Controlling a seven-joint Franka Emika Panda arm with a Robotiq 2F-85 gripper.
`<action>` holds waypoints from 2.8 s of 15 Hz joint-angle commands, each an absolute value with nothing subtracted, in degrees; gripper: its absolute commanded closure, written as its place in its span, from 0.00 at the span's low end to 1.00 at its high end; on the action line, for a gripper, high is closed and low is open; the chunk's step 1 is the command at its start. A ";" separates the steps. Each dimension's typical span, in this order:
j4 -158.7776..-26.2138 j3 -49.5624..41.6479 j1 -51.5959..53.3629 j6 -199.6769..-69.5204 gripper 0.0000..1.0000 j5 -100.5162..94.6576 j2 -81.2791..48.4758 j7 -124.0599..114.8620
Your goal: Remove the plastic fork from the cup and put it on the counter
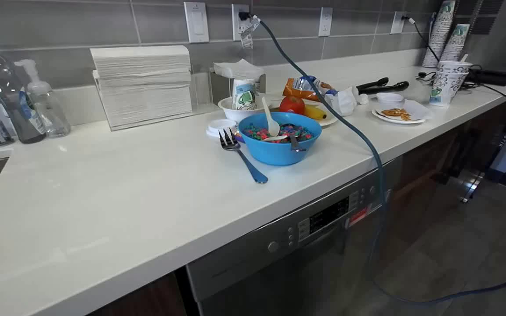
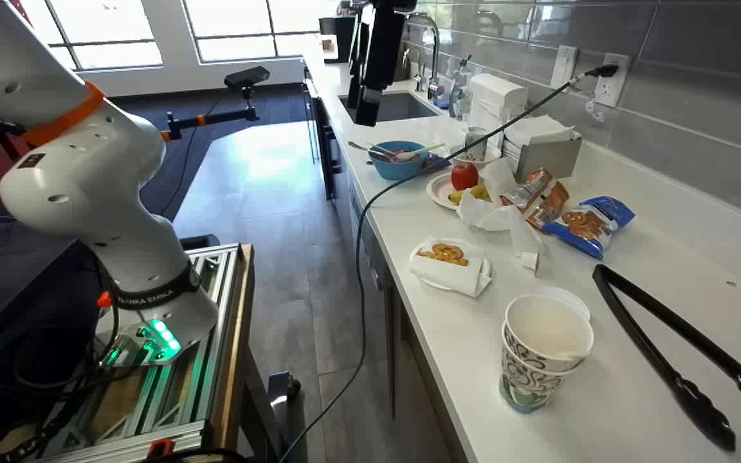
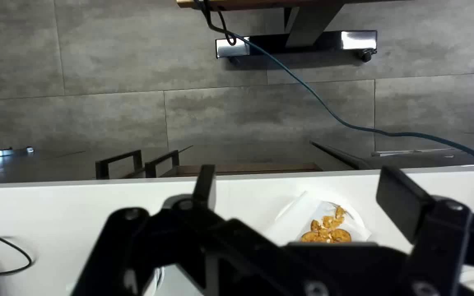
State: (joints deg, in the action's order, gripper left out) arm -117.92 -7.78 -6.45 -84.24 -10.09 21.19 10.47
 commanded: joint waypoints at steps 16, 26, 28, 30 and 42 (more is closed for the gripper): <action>-110.45 -10.13 -6.82 -88.95 0.00 -3.96 11.73 8.32; -102.68 -15.67 -13.89 -89.39 0.00 1.62 1.00 -5.62; -102.59 -16.89 -15.44 -89.75 0.00 2.25 -0.37 -8.81; -102.38 -17.90 -16.75 -90.42 0.00 4.18 -1.79 -12.12; -100.76 -17.60 -16.95 -96.45 0.00 11.87 -5.64 -24.28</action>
